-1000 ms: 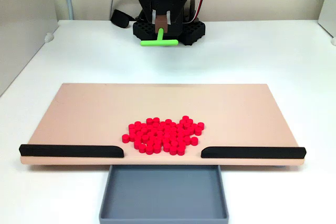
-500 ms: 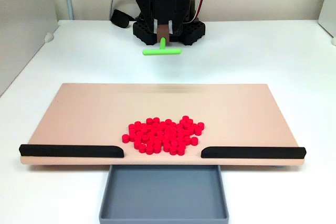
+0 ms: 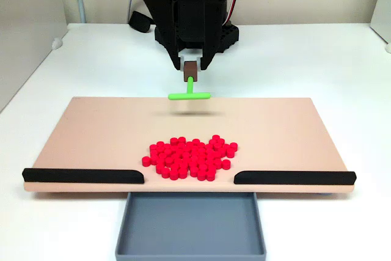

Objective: Push granules from bottom to the grey container

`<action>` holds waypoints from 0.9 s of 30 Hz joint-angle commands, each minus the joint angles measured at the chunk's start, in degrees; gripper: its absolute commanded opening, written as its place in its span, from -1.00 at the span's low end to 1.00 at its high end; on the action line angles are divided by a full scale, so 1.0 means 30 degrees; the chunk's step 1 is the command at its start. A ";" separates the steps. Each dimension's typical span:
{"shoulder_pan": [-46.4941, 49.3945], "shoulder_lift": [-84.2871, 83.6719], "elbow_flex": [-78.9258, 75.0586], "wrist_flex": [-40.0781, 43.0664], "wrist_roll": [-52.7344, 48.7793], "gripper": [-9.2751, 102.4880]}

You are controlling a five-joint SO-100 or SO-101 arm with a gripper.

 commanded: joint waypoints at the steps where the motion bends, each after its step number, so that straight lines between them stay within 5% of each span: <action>1: -0.0322 0.0029 0.0352 -0.0850 0.0146 -0.84; 27: -0.0322 -0.3838 -0.0410 -0.4014 0.0352 -0.84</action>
